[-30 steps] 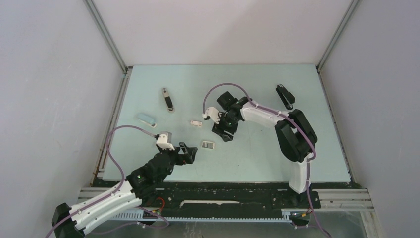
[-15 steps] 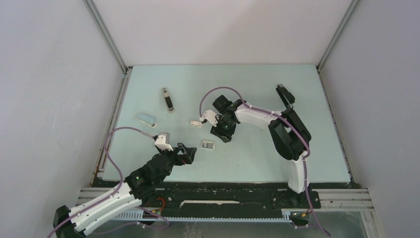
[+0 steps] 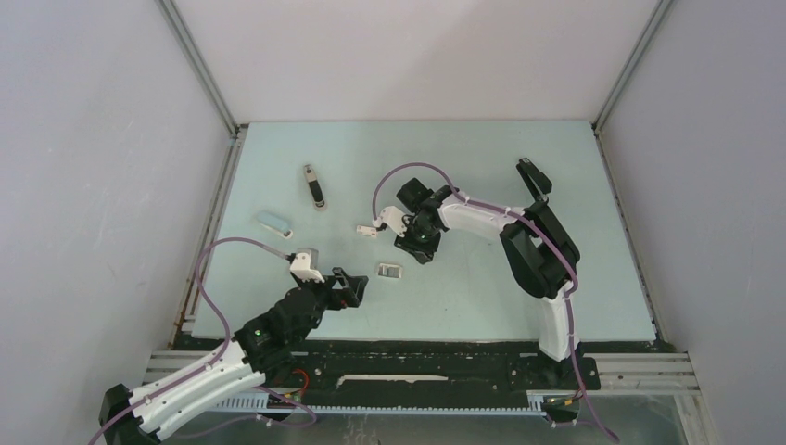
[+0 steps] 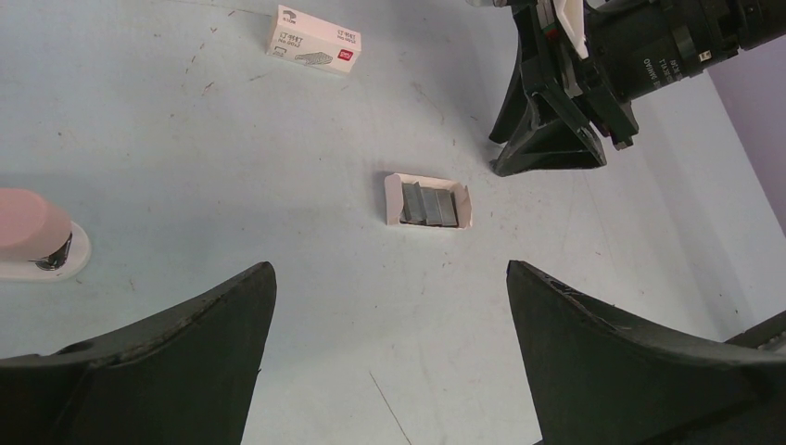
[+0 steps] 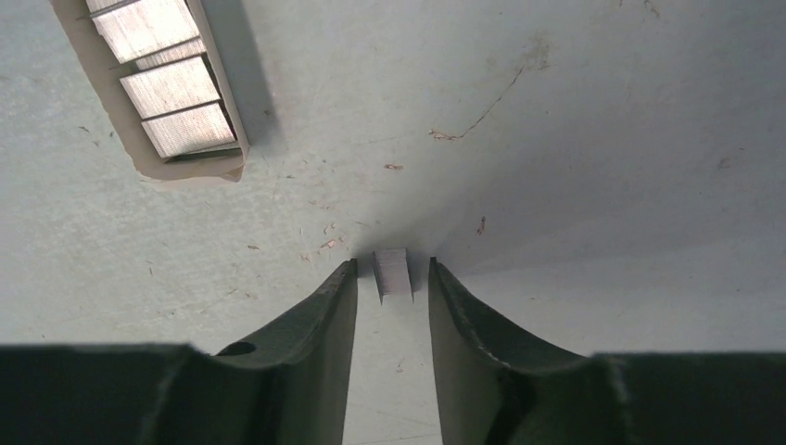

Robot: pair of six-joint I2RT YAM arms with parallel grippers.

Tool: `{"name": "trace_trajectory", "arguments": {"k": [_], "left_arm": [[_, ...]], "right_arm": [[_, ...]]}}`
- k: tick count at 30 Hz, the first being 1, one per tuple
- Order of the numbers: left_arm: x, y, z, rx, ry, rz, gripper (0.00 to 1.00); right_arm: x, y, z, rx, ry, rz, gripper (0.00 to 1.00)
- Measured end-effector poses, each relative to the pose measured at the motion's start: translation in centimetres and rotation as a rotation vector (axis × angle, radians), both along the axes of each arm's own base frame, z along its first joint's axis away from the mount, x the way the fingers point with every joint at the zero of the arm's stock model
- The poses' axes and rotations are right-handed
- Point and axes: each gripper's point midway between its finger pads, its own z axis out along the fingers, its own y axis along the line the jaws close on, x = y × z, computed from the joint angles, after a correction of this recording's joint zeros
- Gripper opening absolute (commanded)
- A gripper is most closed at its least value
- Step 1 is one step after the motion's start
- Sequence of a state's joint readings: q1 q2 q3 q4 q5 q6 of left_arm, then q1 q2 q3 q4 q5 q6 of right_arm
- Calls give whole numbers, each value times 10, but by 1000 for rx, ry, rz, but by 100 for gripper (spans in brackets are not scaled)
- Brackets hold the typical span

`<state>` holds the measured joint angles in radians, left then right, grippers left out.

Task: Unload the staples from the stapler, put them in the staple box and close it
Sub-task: Pick up the staple from the center of the board.

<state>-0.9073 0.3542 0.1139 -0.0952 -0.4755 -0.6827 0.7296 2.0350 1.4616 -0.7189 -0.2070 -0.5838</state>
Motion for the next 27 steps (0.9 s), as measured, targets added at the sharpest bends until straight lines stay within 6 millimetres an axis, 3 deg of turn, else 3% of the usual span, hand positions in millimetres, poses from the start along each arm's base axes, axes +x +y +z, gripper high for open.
{"name": "trace_trajectory", "arguments": {"k": [11,19,23,27], "left_arm": [[0,0,0,-6,3,2,100],[3,-1,-2,-8,11,21,99],[12,1,-7,-6,29,57,92],[24,6,-20,-3,75,110,74]], "right_arm": [[-1,-1,-1,-10,0,-13,18],[-2,0,0,-19,-7,-34,15],[-5,0,1,-6,-2,-48,15],[-16,3,8,36,37,-58,15]]}}
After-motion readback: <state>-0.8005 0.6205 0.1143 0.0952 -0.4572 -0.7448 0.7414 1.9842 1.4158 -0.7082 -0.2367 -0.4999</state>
